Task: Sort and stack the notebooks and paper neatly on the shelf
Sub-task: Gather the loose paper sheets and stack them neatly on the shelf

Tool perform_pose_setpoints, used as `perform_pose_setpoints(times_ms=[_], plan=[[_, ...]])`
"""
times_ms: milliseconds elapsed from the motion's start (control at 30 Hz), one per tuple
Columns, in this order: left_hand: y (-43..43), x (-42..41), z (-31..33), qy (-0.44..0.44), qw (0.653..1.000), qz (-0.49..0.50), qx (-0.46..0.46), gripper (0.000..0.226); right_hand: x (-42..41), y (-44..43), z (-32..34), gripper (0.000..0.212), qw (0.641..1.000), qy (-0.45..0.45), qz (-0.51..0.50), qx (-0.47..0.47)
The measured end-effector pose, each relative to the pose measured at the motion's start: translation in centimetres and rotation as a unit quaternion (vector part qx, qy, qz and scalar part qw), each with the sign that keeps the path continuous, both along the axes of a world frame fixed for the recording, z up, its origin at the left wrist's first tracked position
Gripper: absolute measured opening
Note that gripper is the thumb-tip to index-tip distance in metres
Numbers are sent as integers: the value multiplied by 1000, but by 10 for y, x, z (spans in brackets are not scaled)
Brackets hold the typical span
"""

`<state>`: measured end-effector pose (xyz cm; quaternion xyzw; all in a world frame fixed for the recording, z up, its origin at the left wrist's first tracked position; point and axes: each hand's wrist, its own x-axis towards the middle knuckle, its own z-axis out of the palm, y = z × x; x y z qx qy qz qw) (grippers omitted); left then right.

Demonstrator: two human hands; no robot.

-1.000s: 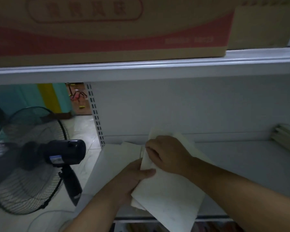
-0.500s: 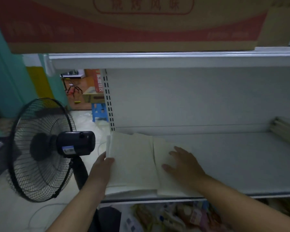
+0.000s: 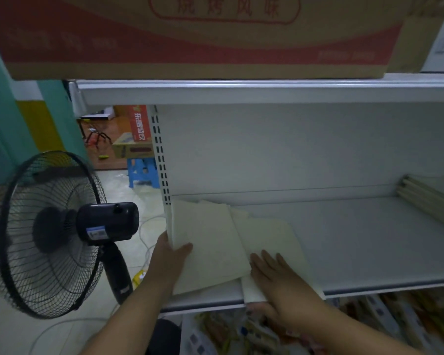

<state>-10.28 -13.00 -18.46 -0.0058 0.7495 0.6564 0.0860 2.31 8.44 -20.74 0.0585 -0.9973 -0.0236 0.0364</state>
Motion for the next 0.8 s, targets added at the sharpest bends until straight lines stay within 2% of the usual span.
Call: perform_pose_setpoints(times_ms=[67,100,167,200,267,300,400,467,533,567,633,700,800], plan=[[-1,-3,-3,-8,1000,-5,1,38,10,-1,-1,82,997,72,-7,-38],[-2,-5,-4,-13,1000,-6,6,38,12,-2,3,89,990,99,-31,-98],[-3,-6,-7,-12,1000,-7,13,35,12,1,8,110,952,138,-121,-245],[-3,-6,-8,-7,1000,-7,15,33,12,3,11,112,928,172,-157,-292],[-3,-6,-7,0,1000,-11,13,32,5,4,18,92,894,239,-189,-328],[-3,-6,-7,-1,1000,-15,6,33,1,-1,24,82,893,238,-188,-333],[-2,-4,-3,13,1000,-22,-13,34,-9,-27,42,80,934,133,-142,-299],[-2,-2,1,20,999,-20,-22,34,-20,-54,46,92,975,39,-68,-210],[-1,-1,4,16,999,-23,-41,38,-32,-77,36,80,993,-49,8,-107],[-1,0,5,11,999,-27,-37,39,-35,-84,30,75,993,-61,39,-88],[-1,3,11,0,999,-29,-16,36,-34,-87,26,74,991,-60,67,-103],[1,9,19,-12,1000,-25,-1,33,-29,-77,34,68,980,-69,64,-178],[9,25,40,3,1000,-12,15,25,-14,-46,51,77,958,-15,-19,-284]])
